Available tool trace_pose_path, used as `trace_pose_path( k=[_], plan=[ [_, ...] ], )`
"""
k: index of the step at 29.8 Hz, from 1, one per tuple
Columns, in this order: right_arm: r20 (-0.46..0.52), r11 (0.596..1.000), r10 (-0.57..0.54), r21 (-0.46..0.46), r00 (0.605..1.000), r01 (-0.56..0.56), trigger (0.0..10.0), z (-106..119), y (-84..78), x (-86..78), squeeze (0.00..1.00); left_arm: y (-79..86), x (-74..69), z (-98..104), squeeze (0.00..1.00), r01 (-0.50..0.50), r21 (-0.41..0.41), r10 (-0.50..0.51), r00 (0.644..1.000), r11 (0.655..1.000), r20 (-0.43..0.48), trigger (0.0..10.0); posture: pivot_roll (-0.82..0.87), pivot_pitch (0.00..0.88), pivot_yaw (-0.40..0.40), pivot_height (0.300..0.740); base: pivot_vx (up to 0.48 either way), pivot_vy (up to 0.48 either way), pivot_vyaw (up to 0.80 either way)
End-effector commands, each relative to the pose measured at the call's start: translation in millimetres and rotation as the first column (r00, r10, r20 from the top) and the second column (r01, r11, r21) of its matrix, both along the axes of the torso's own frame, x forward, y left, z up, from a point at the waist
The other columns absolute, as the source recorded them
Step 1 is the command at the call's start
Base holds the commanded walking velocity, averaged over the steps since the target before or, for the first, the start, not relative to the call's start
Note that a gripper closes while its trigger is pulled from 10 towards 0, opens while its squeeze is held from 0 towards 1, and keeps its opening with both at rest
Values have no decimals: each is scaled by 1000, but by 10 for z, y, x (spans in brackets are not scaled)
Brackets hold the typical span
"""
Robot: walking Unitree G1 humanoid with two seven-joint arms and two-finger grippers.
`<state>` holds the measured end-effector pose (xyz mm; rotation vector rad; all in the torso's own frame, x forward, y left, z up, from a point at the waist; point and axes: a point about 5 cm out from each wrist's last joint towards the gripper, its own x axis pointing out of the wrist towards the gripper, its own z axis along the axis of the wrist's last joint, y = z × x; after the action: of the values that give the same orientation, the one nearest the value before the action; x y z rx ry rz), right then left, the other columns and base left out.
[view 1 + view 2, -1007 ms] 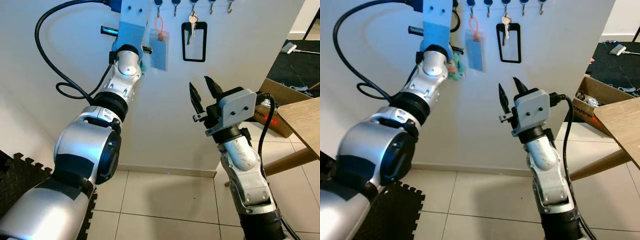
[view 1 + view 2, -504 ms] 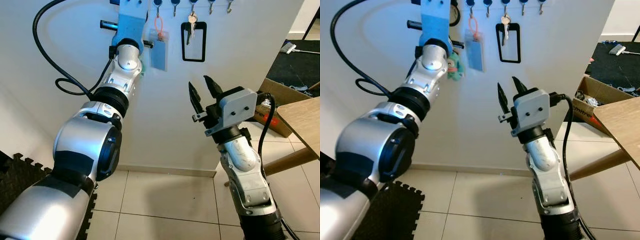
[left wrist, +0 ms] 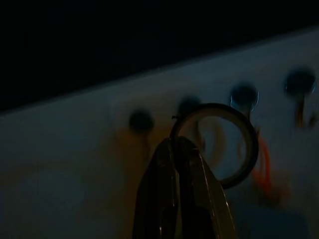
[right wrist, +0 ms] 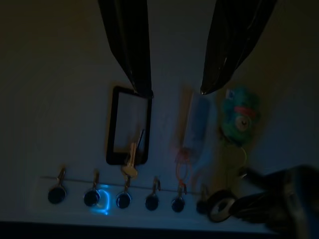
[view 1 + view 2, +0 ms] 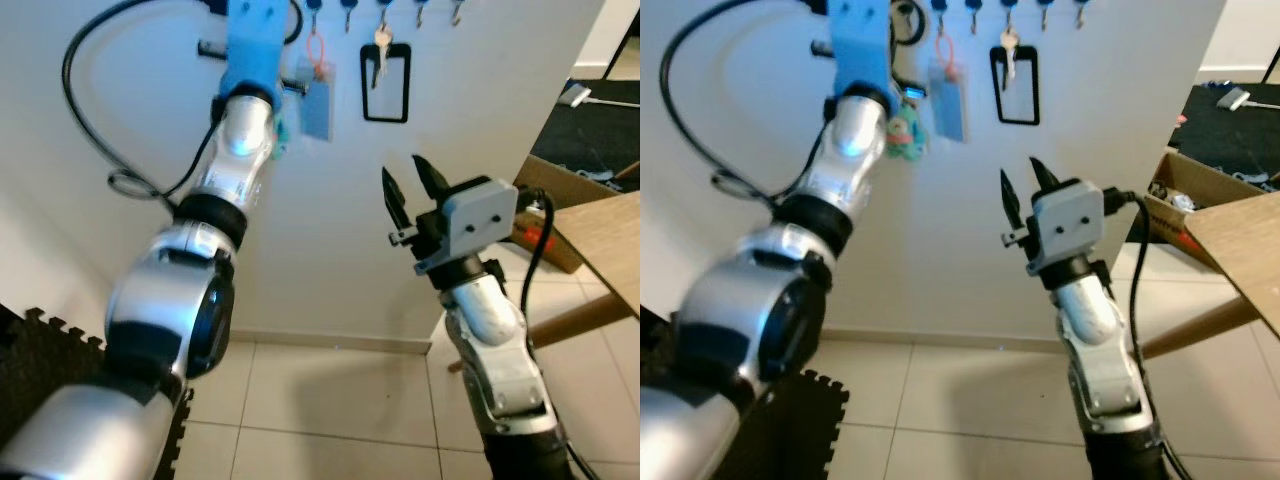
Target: Hang keys on a hook
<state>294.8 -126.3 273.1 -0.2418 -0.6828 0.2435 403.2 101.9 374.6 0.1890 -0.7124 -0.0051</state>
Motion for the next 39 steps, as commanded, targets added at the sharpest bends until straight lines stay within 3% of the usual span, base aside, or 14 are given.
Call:
trace_pose_path(
  k=[1,4,7,10,11,14,20,39],
  plan=[
    [6,1000,16,5,1000,-16,10000,-3,14,-31,0,58,-42,18,0,8,18,-8,999,1000,33,10000,-39,230,108,740,0,0,0],
    [0,1000,19,8,1000,-19,10000,-19,21,-15,0,84,-187,-257,0,33,82,-37,998,996,41,10000,-30,225,107,740,0,0,0],
    [-1,1000,19,8,1000,-19,10000,-21,22,-12,0,87,-228,-313,0,40,95,-45,998,995,42,10000,-30,225,107,740,0,0,0],
    [-7,1000,22,12,1000,-22,10000,-51,18,-9,0,169,-482,-499,0,66,105,-70,997,992,34,10000,-6,205,107,740,0,0,0],
    [-7,1000,22,12,1000,-22,10000,-51,18,-9,0,169,-482,-499,0,66,105,-70,997,992,34,10000,-6,205,107,740,0,0,0],
    [-14,1000,22,22,1000,-22,10000,-76,22,-13,0,267,-663,-590,0,54,98,-56,998,994,21,10000,-1,194,106,740,0,0,0],
    [-18,999,24,31,1000,-23,10000,-97,34,-30,0,358,-815,-664,0,41,111,-40,999,993,-8,10000,-5,172,102,740,0,0,0],
    [-29,999,12,32,1000,-11,10000,-131,5,-42,0,320,-934,-780,0,46,134,-30,992,990,-120,10000,-10,173,100,740,0,0,0]
  ],
)
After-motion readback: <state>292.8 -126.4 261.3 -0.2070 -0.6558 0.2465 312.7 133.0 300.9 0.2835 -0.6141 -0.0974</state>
